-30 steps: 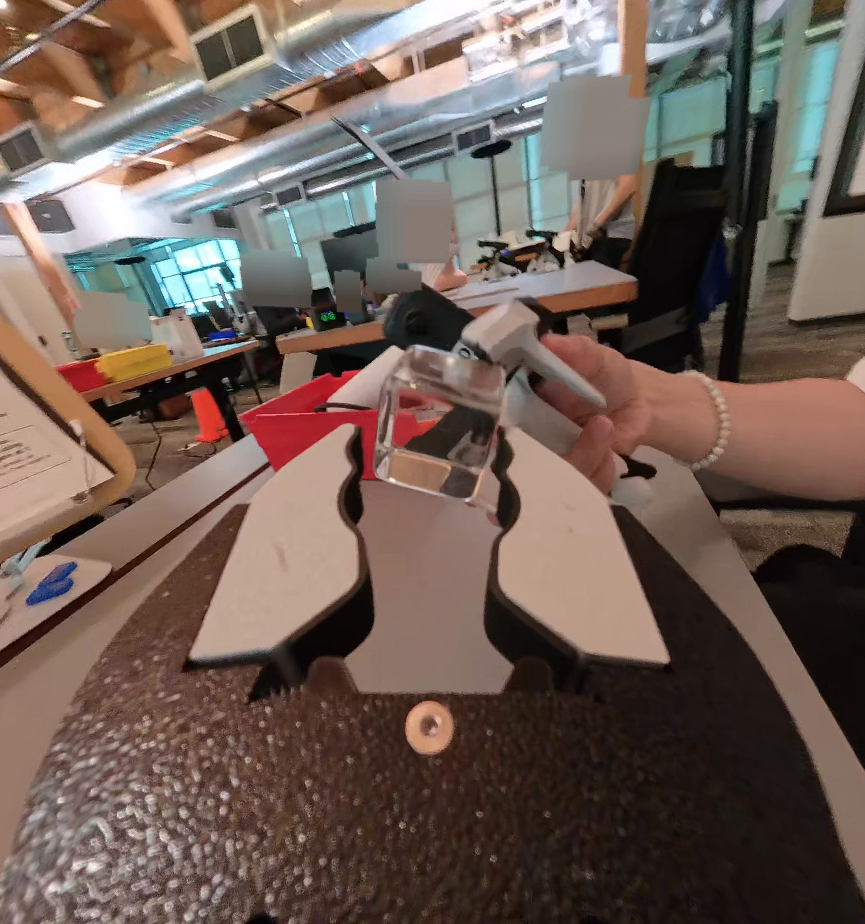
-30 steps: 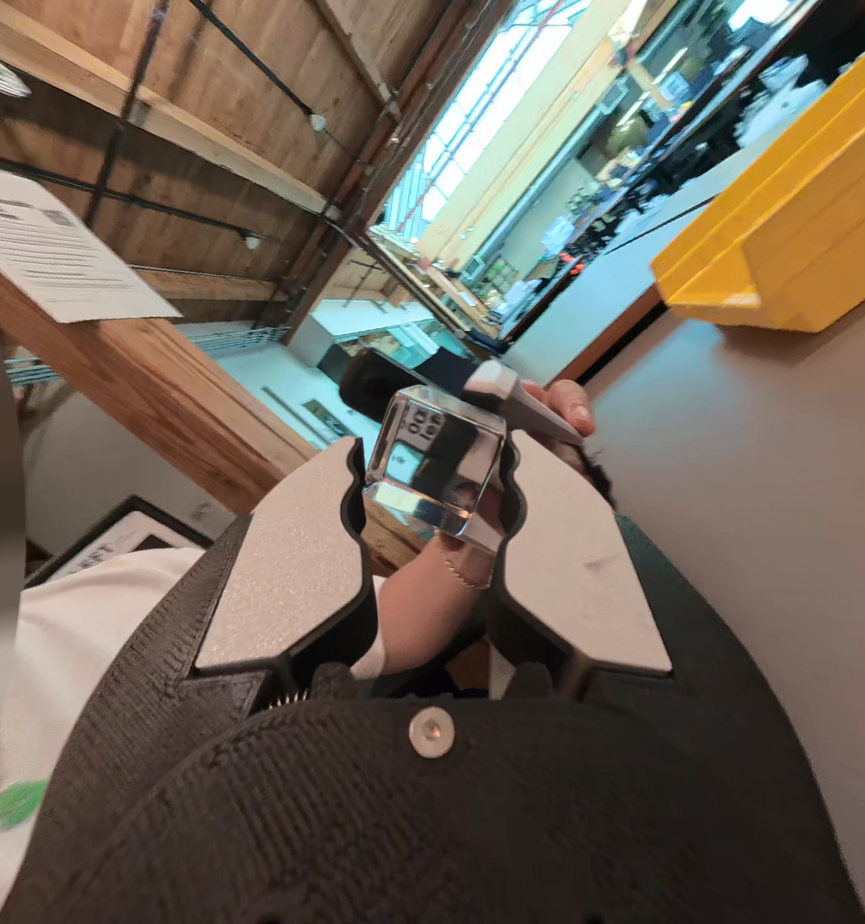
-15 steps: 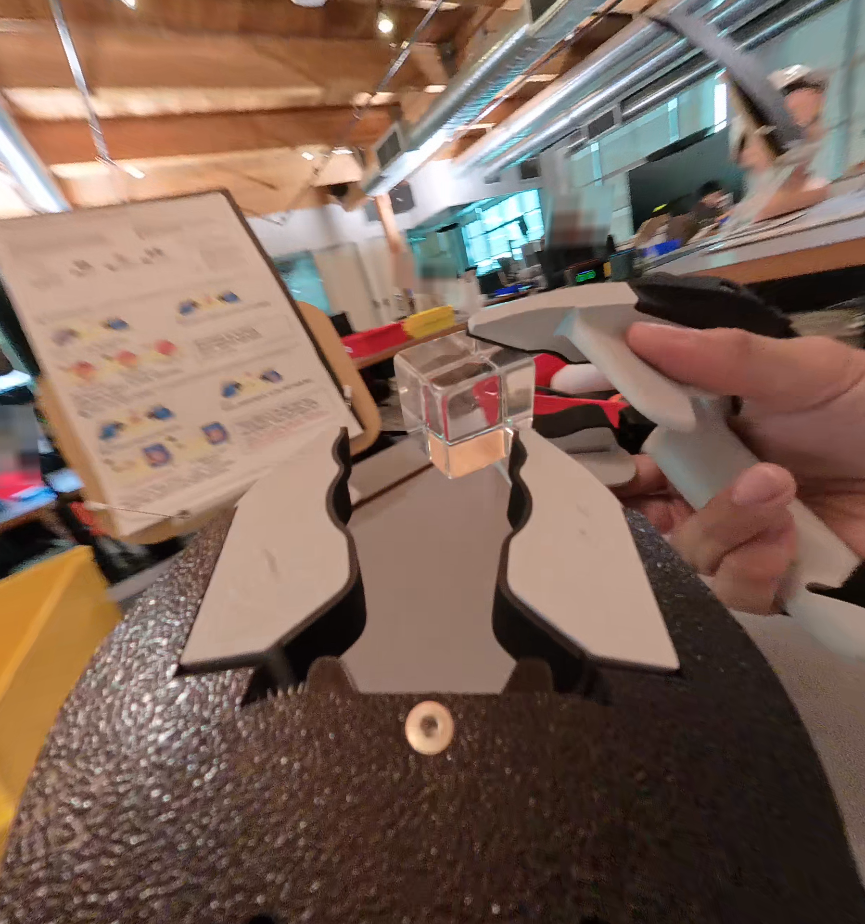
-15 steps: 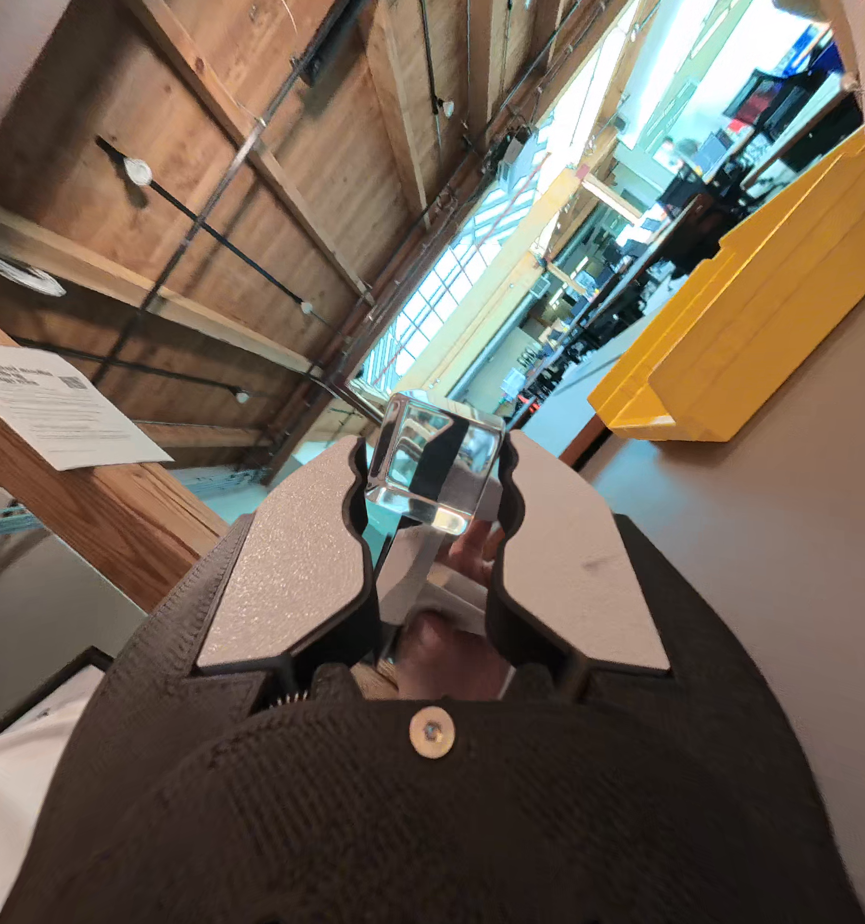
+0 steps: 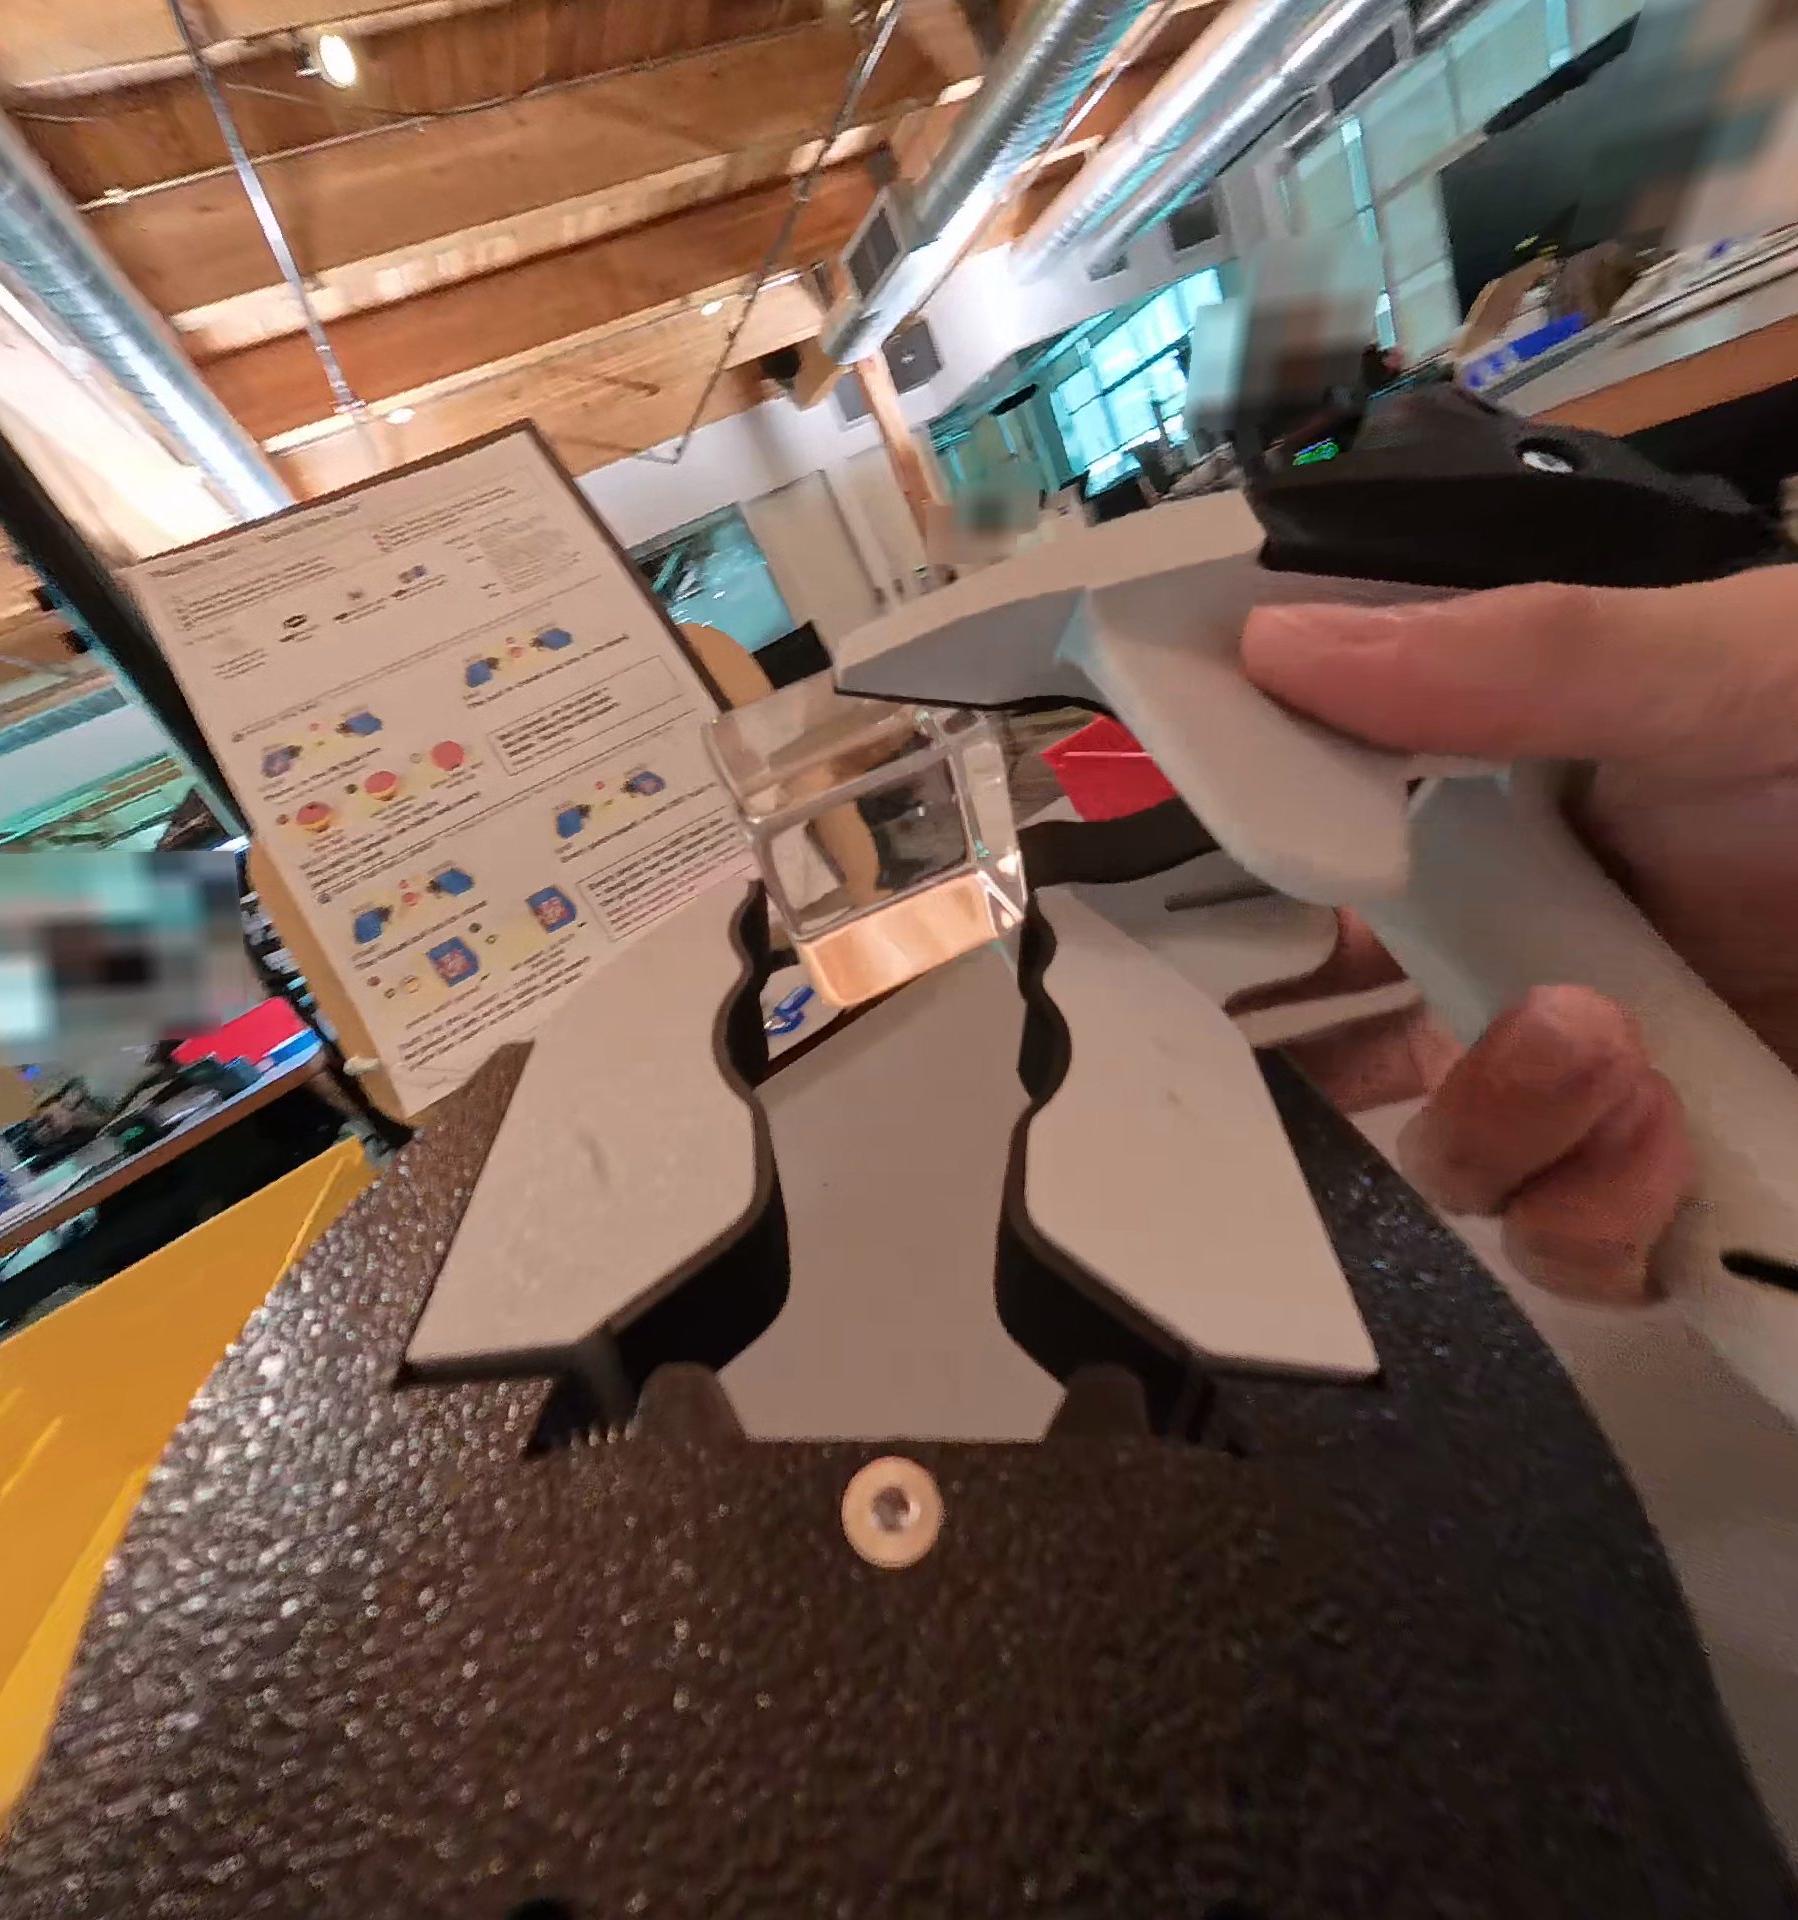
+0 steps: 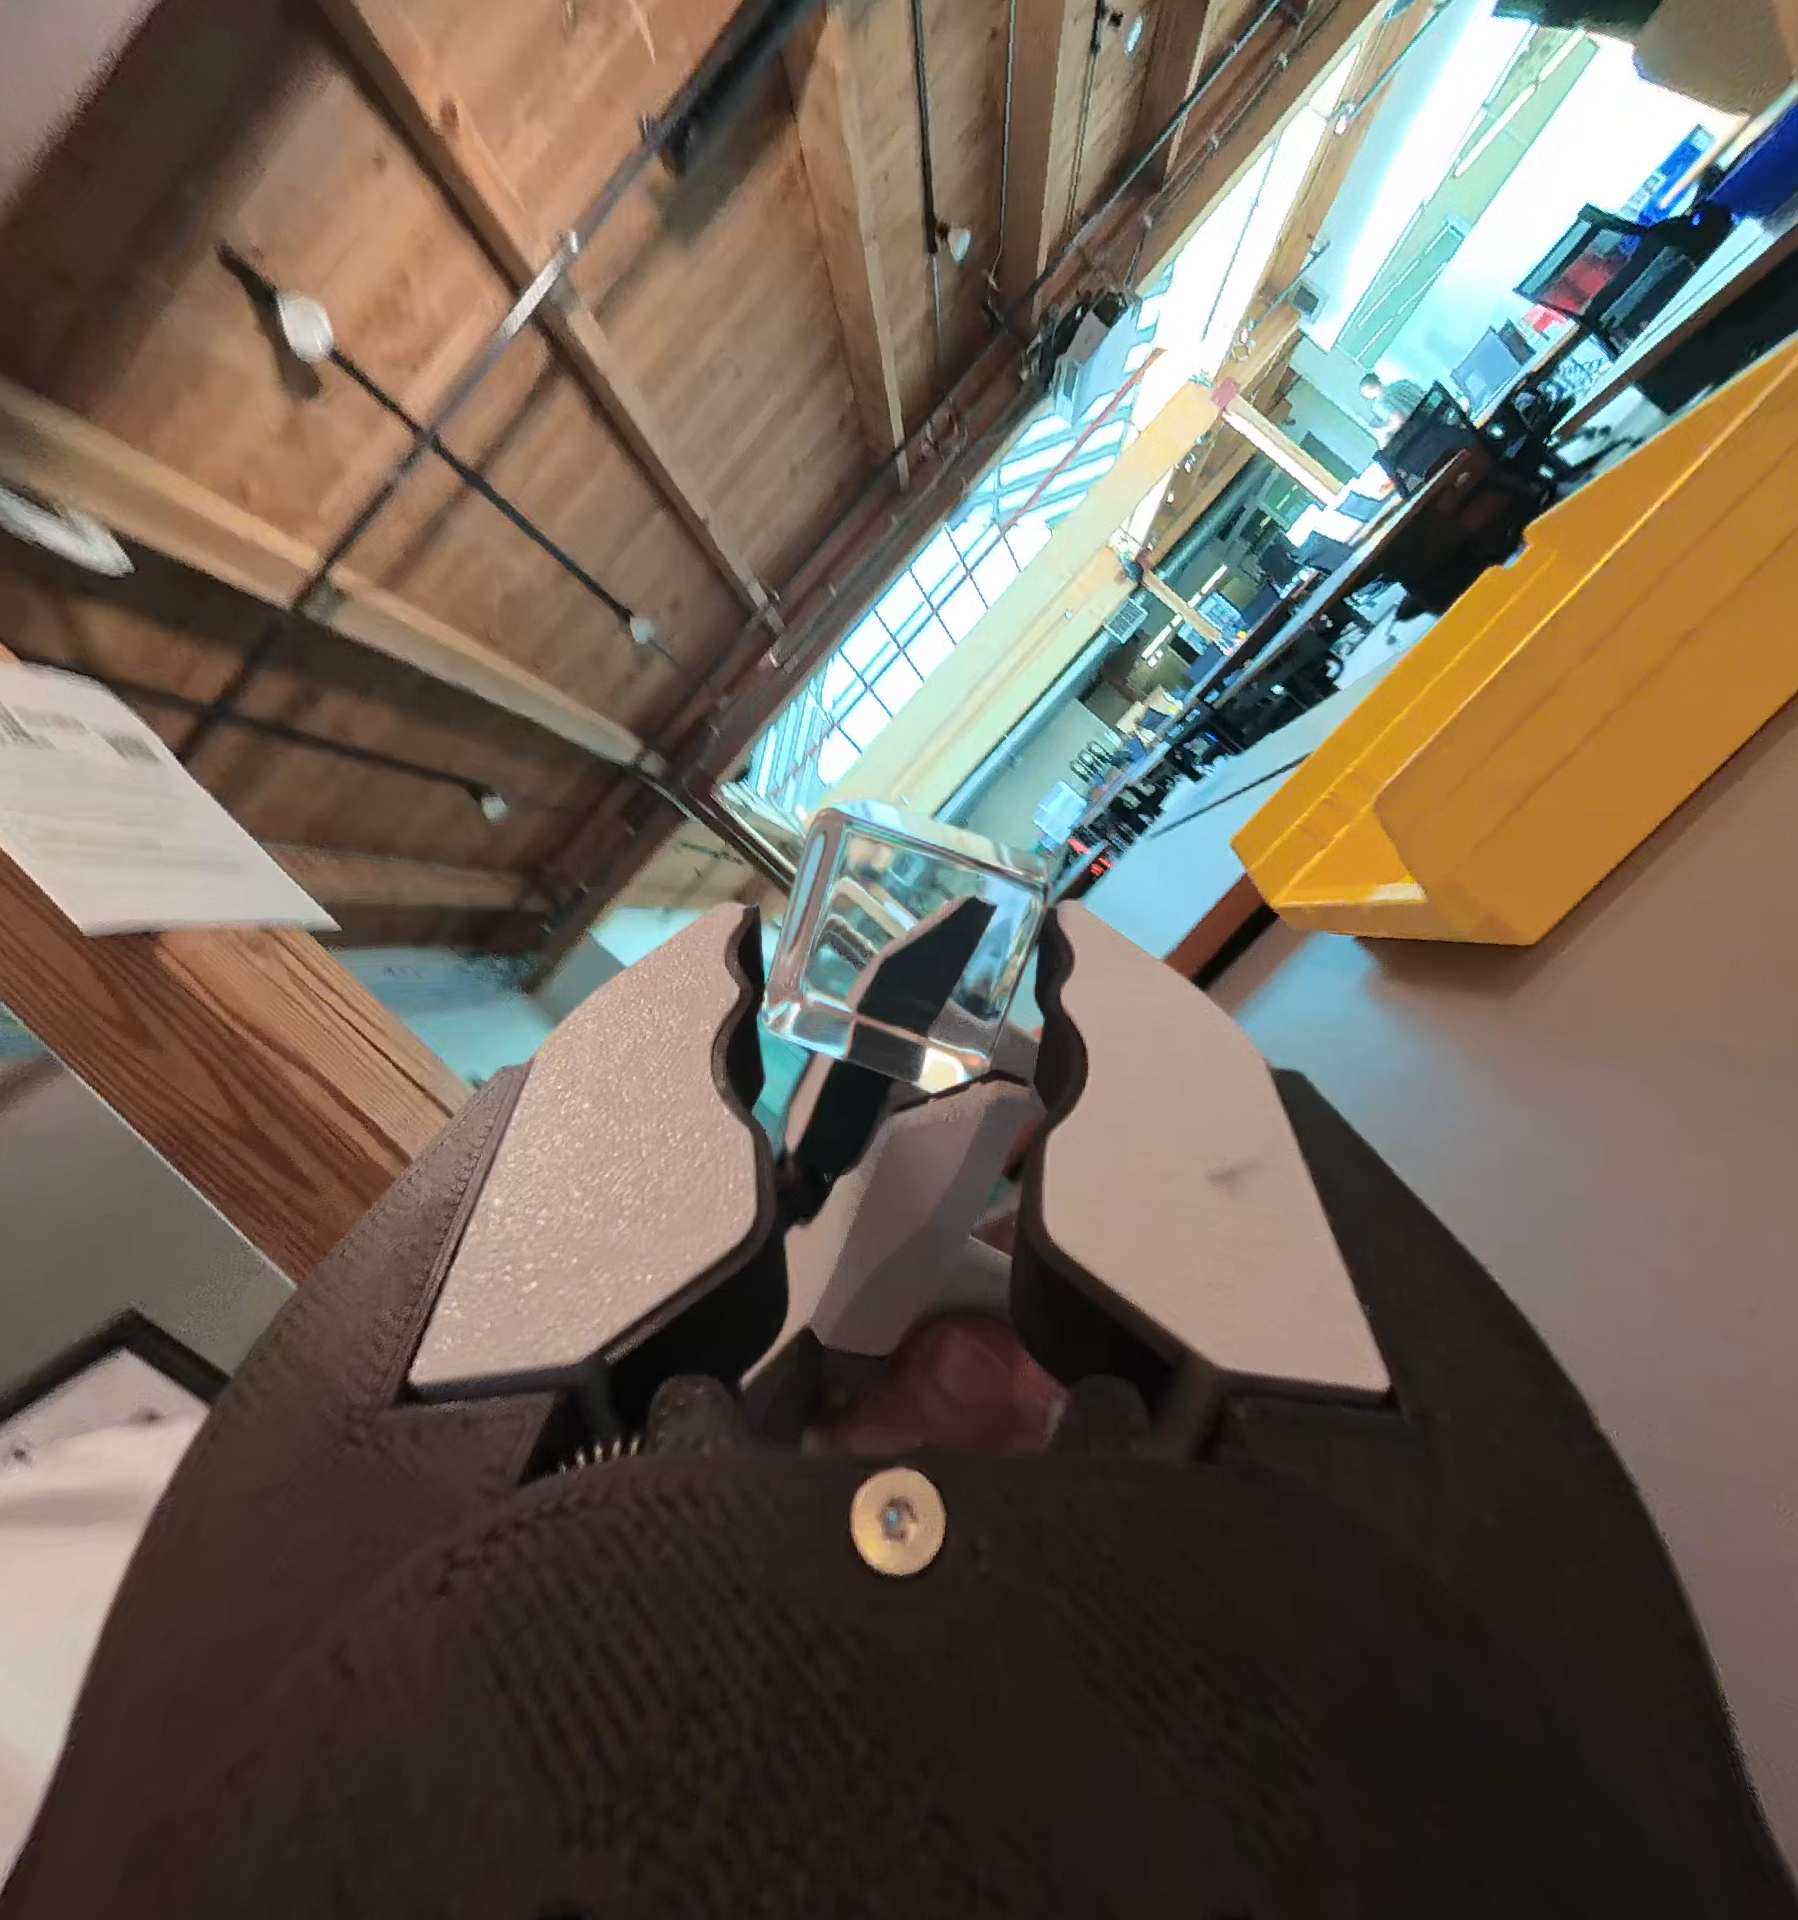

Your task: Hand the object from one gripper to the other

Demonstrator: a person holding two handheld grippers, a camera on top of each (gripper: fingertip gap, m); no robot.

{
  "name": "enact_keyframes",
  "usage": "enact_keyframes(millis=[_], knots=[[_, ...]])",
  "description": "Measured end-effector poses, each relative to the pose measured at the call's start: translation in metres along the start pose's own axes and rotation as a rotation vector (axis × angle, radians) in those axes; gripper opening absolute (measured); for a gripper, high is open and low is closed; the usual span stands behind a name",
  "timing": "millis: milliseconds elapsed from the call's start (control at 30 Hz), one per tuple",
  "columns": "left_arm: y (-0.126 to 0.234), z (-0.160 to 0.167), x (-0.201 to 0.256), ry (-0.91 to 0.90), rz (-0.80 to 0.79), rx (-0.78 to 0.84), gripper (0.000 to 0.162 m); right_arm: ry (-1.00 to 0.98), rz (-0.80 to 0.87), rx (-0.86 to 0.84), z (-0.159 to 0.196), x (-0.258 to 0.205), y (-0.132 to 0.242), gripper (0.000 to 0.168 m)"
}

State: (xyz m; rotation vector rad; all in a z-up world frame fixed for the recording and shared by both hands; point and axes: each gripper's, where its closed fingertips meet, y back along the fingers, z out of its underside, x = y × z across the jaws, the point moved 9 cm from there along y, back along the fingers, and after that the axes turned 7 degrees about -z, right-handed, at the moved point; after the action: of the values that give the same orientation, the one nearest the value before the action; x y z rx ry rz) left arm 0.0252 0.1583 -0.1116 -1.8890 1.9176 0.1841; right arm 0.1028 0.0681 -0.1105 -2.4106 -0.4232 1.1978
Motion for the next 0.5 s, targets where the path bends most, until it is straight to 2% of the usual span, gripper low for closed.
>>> enact_keyframes(millis=[33,100,267,367,433,500], knots=[[-0.001,-0.001,-0.004,0.008,0.036,0.013,0.045,0.054,-0.003,-0.044,-0.003,-0.002,0.001,0.051],[-0.003,-0.001,-0.013,0.049,0.149,0.019,0.045,0.184,-0.003,-0.153,-0.013,-0.007,0.005,0.064],[0.005,0.002,-0.034,0.273,0.781,0.082,0.043,0.604,0.02,-0.43,-0.031,-0.024,0.027,0.088],[0.01,0.008,-0.04,0.337,0.937,0.107,0.043,0.622,-0.079,-0.514,-0.025,-0.031,0.031,0.083],[0.011,0.012,-0.04,0.386,0.982,0.146,0.043,0.604,-0.129,-0.52,-0.02,-0.033,0.026,0.074],[0.011,0.017,-0.038,0.454,1.021,0.161,0.042,0.618,-0.13,-0.529,-0.014,-0.031,0.022,0.074]])
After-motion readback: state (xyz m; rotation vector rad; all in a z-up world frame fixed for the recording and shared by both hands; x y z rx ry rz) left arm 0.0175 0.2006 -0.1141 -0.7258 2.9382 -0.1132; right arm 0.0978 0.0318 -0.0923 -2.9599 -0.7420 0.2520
